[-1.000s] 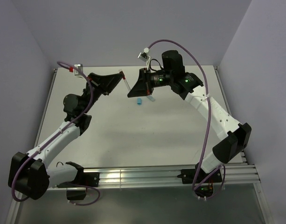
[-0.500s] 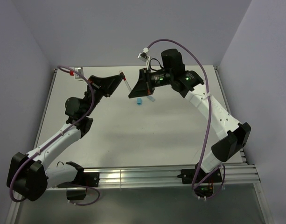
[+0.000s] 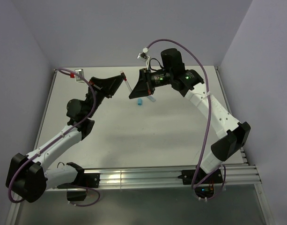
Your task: Insert the pens into the pen caps
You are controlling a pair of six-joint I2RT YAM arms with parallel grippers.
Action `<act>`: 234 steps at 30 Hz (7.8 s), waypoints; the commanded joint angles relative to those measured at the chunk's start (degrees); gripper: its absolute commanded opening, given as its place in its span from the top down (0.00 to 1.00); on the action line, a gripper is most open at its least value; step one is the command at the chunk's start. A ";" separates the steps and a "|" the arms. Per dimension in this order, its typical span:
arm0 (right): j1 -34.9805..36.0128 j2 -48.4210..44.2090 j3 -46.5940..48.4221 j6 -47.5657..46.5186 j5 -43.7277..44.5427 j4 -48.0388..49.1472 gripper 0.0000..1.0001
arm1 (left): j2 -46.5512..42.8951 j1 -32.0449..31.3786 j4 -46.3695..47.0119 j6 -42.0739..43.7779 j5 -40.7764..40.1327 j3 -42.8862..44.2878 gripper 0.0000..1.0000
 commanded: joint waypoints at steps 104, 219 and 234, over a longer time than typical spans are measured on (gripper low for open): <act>1.08 -8.32 -4.76 -6.34 1.25 22.60 1.00 | 6.60 7.83 -6.90 2.52 39.25 16.35 1.00; -2.61 -12.80 -11.69 -13.36 6.34 16.10 0.00 | 14.33 17.84 -59.33 29.12 37.84 36.90 1.00; -4.02 -13.15 -15.03 -20.66 12.23 3.17 0.00 | 21.36 25.76 -92.41 59.90 17.39 47.81 1.00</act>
